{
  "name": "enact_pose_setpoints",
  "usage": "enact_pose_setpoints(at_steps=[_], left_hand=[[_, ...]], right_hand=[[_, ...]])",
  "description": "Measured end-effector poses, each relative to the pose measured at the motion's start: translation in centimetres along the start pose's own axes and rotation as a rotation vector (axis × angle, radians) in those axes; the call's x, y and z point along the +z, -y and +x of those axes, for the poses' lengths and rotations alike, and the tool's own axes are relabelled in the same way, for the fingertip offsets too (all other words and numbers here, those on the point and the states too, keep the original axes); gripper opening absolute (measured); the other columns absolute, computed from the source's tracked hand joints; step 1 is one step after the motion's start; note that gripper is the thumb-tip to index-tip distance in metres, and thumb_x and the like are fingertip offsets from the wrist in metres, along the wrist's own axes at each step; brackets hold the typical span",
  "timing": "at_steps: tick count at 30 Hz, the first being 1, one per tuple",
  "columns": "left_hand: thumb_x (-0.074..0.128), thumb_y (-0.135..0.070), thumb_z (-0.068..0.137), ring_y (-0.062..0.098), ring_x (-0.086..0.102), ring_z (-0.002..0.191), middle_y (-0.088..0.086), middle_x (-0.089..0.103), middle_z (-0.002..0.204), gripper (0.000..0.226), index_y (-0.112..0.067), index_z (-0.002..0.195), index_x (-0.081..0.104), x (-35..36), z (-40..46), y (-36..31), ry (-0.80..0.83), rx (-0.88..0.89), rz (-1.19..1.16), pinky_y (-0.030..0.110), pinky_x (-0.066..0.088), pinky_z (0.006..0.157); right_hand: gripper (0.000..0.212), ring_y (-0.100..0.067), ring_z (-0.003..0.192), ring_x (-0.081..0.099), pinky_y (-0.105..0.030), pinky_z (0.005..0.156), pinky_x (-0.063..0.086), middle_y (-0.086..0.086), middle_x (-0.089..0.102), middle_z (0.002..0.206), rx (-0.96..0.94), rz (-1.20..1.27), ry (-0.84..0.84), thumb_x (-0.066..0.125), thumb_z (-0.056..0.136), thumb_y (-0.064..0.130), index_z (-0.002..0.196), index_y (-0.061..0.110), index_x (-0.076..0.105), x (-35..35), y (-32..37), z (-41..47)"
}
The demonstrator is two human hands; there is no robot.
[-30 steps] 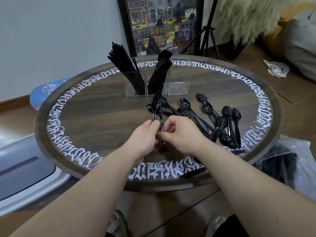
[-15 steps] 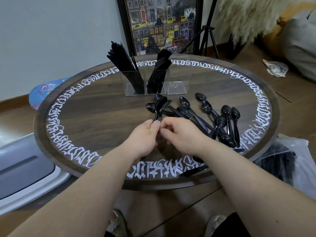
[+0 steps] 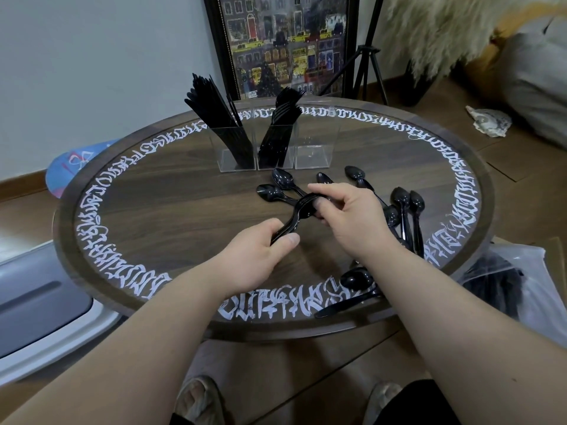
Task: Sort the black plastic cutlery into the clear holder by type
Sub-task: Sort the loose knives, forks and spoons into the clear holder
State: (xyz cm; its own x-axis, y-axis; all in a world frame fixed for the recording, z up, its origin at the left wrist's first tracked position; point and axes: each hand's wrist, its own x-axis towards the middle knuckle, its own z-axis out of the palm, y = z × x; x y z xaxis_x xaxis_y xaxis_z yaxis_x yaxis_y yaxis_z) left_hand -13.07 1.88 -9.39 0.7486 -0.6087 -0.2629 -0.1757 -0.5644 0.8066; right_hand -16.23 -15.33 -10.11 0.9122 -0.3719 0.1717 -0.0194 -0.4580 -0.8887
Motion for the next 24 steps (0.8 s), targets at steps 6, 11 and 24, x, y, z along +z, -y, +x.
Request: enact_pose_setpoints(at_steps=[6, 11, 24], left_hand=[[0.053, -0.04, 0.094, 0.008, 0.056, 0.072, -0.009, 0.062, 0.073, 0.015, -0.031, 0.083, 0.06, -0.2, 0.0, 0.0, -0.251, 0.072, 0.179, 0.031, 0.044, 0.072], [0.046, -0.044, 0.096, 0.011, 0.058, 0.09, -0.01, 0.068, 0.091, 0.024, -0.034, 0.108, 0.064, -0.4, 0.0, -0.7, -0.283, 0.034, 0.355, 0.034, 0.047, 0.081], [0.046, -0.035, 0.096, 0.024, 0.022, 0.138, 0.003, 0.03, 0.152, 0.057, -0.018, 0.148, 0.03, -2.1, 4.5, -3.6, -0.503, 0.281, 0.718, 0.044, 0.028, 0.113]], right_hand=[[0.03, -0.019, 0.079, 0.068, -0.023, 0.071, 0.057, 0.005, 0.067, 0.086, 0.096, 0.162, 0.055, 0.054, 0.093, 0.004, 0.119, 0.015, 0.065, -0.1, 0.4, -0.1], [0.033, -0.006, 0.064, 0.066, -0.022, 0.068, 0.057, 0.002, 0.067, 0.082, 0.125, 0.22, 0.029, 0.054, 0.093, 0.002, 0.122, 0.016, 0.061, -0.1, 0.7, -0.3], [0.022, -0.007, 0.067, 0.067, -0.029, 0.068, 0.056, 0.005, 0.068, 0.075, 0.032, 0.122, -0.33, 0.054, 0.094, 0.011, 0.097, 0.032, 0.06, -5.8, 2.7, 0.9]])
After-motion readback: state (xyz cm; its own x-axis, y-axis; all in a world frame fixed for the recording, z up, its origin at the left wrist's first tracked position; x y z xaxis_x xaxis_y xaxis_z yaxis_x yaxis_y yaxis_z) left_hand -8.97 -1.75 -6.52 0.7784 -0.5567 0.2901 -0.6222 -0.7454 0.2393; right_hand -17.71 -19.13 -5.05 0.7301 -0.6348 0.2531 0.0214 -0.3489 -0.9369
